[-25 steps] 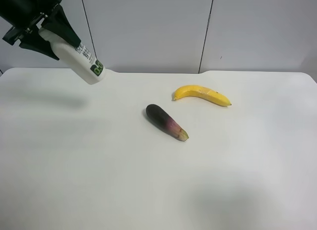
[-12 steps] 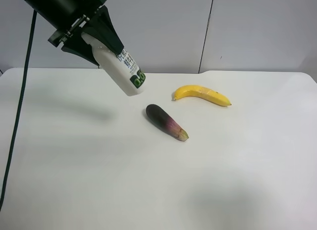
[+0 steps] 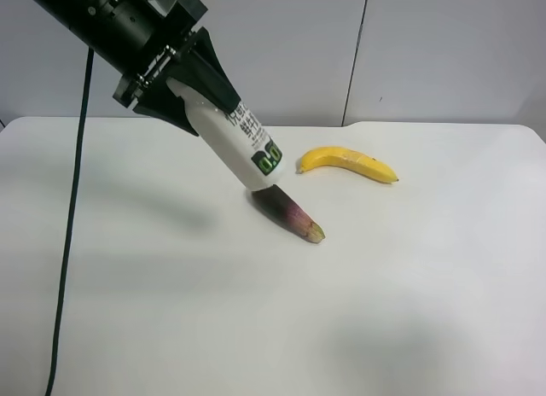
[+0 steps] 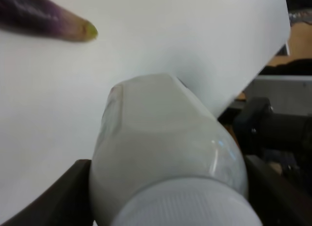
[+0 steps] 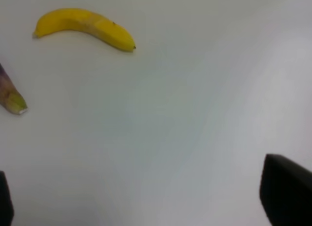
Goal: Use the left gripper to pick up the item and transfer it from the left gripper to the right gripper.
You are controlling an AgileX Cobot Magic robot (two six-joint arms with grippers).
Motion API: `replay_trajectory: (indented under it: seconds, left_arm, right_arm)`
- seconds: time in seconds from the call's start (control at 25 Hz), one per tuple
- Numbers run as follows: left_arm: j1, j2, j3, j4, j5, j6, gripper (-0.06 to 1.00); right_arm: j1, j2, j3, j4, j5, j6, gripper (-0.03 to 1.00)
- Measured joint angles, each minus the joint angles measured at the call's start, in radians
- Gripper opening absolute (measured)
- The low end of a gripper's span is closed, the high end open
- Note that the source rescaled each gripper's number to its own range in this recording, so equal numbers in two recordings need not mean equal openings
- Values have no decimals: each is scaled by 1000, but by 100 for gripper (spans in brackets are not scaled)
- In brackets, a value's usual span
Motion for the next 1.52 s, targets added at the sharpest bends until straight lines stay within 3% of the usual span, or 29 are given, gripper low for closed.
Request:
replay_trajectory:
  seconds: [0.32, 0.6, 0.76, 0.88, 1.04, 1.2, 1.52]
  left_arm:
    - [-1, 2, 57, -73, -1, 46, 4]
    - [-1, 2, 57, -80, -1, 48, 4]
    - [-1, 2, 57, -81, -1, 52, 4]
    - [-1, 2, 57, -81, -1, 55, 4]
    - [-1, 2, 57, -81, -1, 60, 4]
    - [-1, 2, 57, -81, -1, 66, 4]
    - [-1, 2, 57, -81, -1, 66, 4]
  right_arm:
    - [0, 0, 0, 0, 0, 0, 100]
    - [0, 2, 0, 0, 0, 8, 100]
    - [0, 77, -12, 67, 1, -1, 100]
    - [0, 217, -91, 142, -14, -71, 100]
    - [8, 452, -201, 227, -71, -248, 100]
    - [114, 671, -279, 299, -184, -422, 100]
    - [467, 1041, -401, 313, -363, -636, 100]
